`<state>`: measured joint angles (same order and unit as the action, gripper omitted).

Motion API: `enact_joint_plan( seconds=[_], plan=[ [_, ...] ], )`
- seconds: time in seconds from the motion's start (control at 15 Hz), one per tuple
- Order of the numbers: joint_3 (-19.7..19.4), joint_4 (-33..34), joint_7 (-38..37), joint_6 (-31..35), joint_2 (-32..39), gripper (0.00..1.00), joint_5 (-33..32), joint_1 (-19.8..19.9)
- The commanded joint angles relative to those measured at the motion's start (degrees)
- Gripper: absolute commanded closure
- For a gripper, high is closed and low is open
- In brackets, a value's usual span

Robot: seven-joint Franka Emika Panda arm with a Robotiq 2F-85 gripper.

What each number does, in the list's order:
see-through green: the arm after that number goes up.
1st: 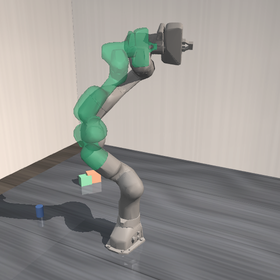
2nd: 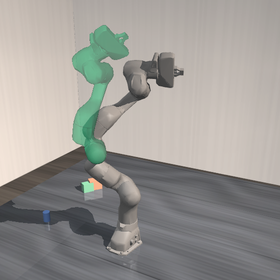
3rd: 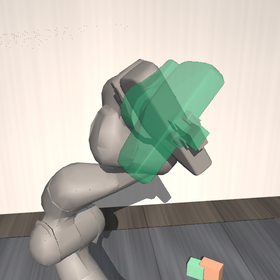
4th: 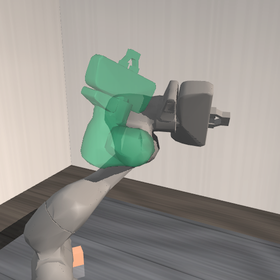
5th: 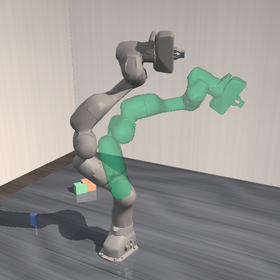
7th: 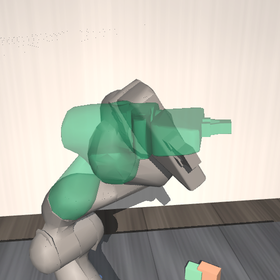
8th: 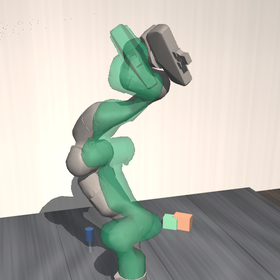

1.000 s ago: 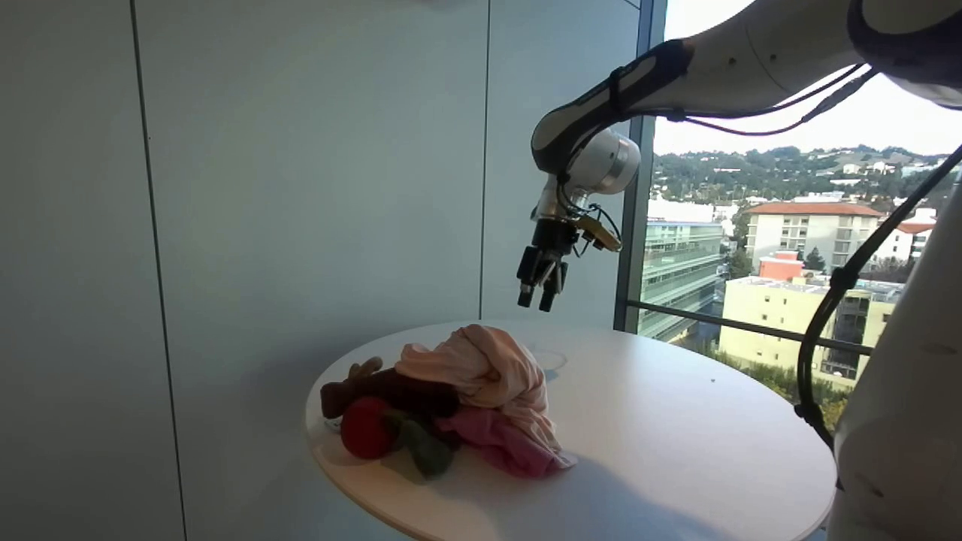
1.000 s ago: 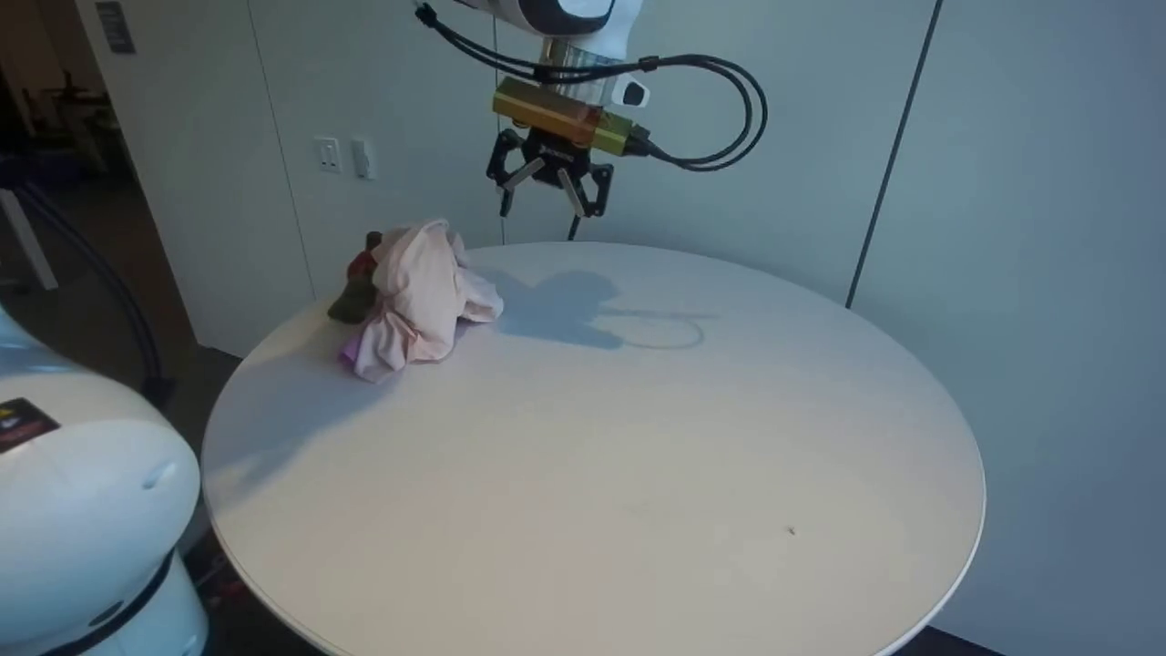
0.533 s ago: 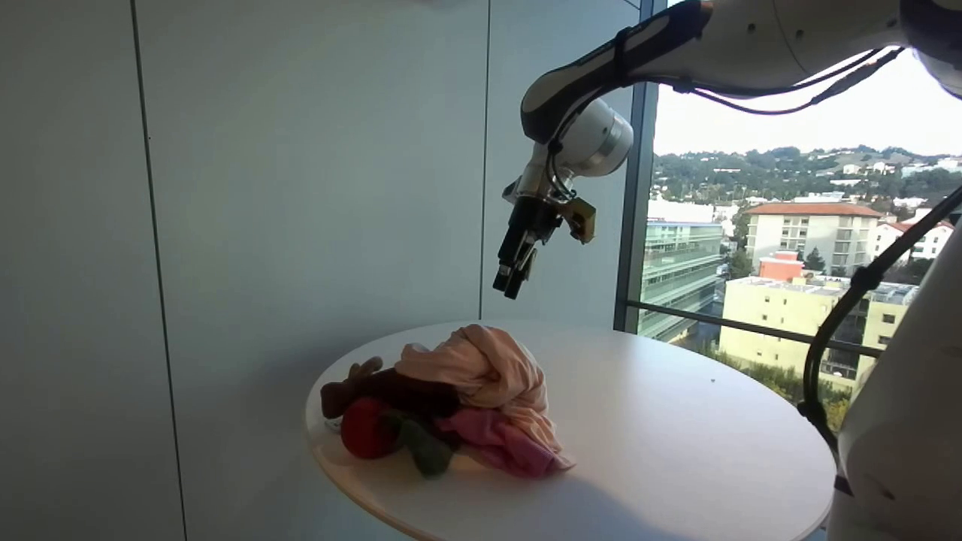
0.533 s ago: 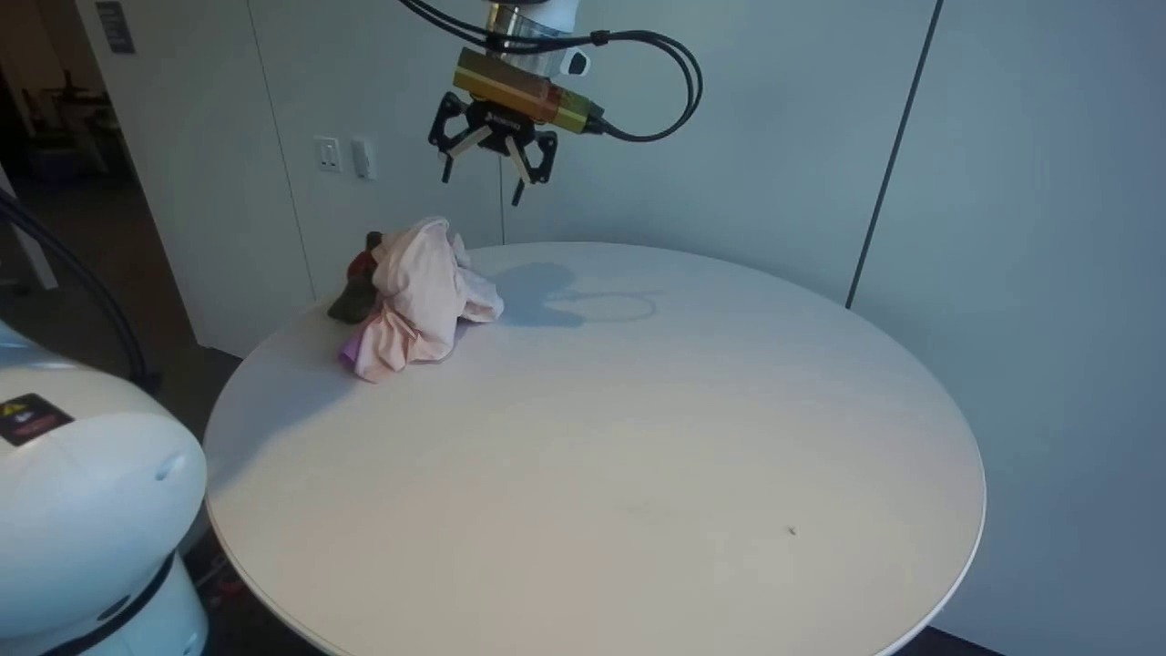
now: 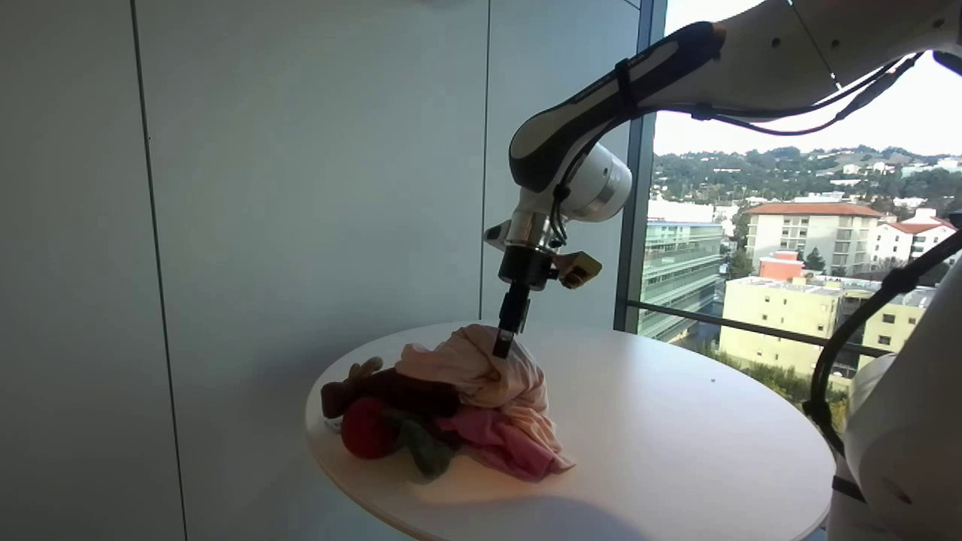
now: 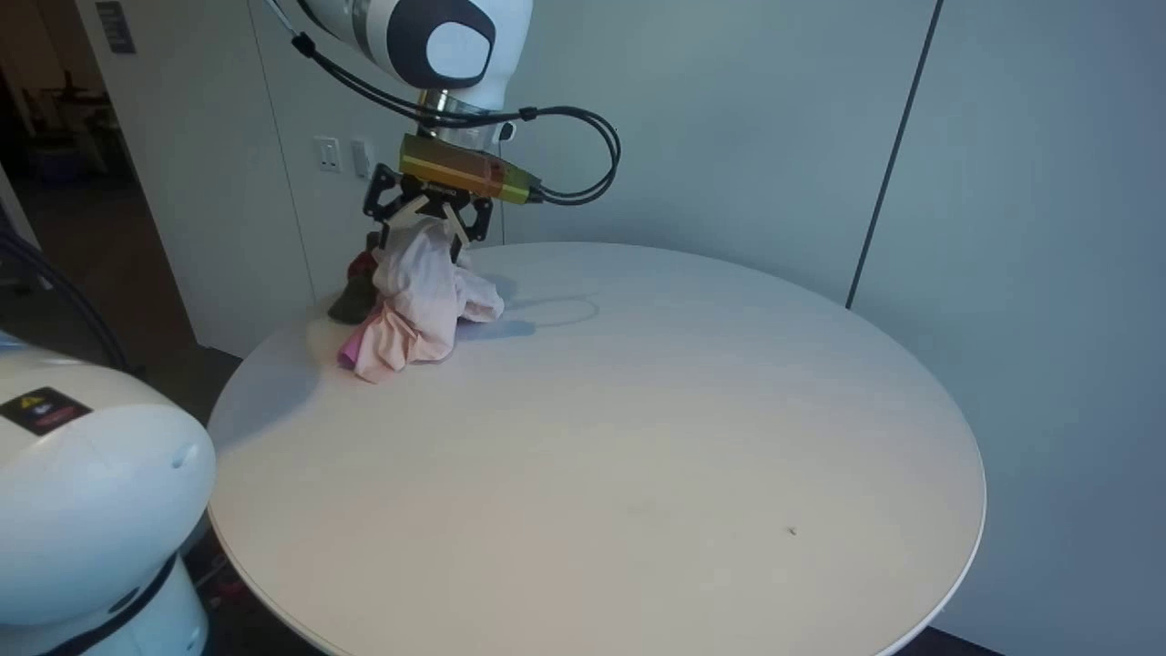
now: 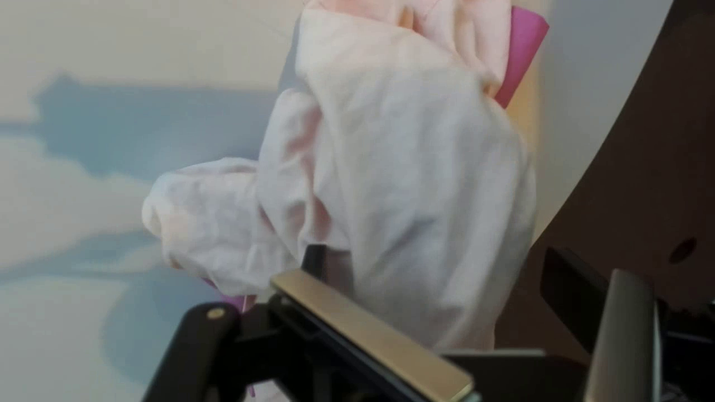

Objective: Move the items on the left to the right side of the table.

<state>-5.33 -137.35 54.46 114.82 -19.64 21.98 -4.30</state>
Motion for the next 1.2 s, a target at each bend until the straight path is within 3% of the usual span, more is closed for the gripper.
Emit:
enact_joint_plan(
  seconds=[0.0, 0.33, 0.53, 0.73, 0.87, 1.13],
  plan=[
    [0.87, -9.12, 4.51, 12.80, -5.50, 0.32, 4.51, -2.30],
    [-0.65, -12.78, 6.76, 24.67, -5.69, 0.70, 8.43, -5.07],
    [-1.77, -10.58, 5.62, 26.38, -4.49, 0.92, 7.61, -5.14],
    [-4.45, -4.88, 3.93, 26.60, -3.68, 0.95, 8.80, -4.44],
    [-6.87, 0.74, 2.70, 26.48, -2.36, 0.91, 8.61, -3.13],
    [-10.77, 7.89, 4.87, 34.96, 2.20, 0.91, 7.75, -1.36]
  ],
)
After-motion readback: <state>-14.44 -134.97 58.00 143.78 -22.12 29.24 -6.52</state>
